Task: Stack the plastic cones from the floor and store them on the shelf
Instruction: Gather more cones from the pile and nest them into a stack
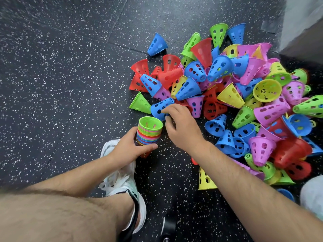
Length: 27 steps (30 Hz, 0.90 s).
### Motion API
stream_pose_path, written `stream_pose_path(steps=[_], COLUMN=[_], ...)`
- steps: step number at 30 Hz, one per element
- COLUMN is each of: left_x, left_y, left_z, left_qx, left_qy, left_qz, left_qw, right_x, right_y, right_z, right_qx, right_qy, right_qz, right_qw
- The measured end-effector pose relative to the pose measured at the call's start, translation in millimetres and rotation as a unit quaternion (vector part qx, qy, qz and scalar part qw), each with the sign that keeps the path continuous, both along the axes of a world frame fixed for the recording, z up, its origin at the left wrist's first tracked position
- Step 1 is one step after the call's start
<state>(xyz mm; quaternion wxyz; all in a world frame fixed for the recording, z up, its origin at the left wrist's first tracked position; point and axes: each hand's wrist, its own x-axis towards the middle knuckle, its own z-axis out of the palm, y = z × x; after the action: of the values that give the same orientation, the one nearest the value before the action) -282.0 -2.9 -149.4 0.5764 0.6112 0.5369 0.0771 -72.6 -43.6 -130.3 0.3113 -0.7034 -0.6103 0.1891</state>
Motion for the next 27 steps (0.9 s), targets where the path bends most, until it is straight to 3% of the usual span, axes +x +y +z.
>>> stream_pose_path(steps=[3, 6, 10, 15, 20, 27], left_x=[-1.0, -1.6, -1.8, -3.4, -3.8, -3.4], left_y=[1.3, 1.1, 0.3, 0.7, 1.1, 0.3], left_z=[-0.2, -0.6, -2.3, -3.1, -3.7, -1.1], left_qx=[-0.002, 0.002, 0.005, 0.015, 0.011, 0.01], left_qy=[0.01, 0.019, 0.022, 0.028, 0.027, 0.024], left_qz=[-0.008, -0.017, -0.016, -0.023, -0.032, -0.034], left_qw=[1.0, 1.0, 1.0, 0.999, 0.999, 0.999], right_x=[5.2, 4.3, 3.2, 3.7, 3.1, 4.8], right_y=[5.7, 18.1, 23.2, 12.2, 3.9, 1.0], right_z=[-7.6, -8.2, -12.6, -15.3, -11.1, -12.0], right_qx=[-0.044, -0.087, -0.115, -0.119, -0.203, -0.249], right_qy=[-0.14, -0.199, -0.184, -0.11, -0.066, -0.116], right_qz=[0.017, 0.047, 0.091, 0.051, 0.039, 0.065], right_qw=[0.989, 0.975, 0.972, 0.986, 0.976, 0.959])
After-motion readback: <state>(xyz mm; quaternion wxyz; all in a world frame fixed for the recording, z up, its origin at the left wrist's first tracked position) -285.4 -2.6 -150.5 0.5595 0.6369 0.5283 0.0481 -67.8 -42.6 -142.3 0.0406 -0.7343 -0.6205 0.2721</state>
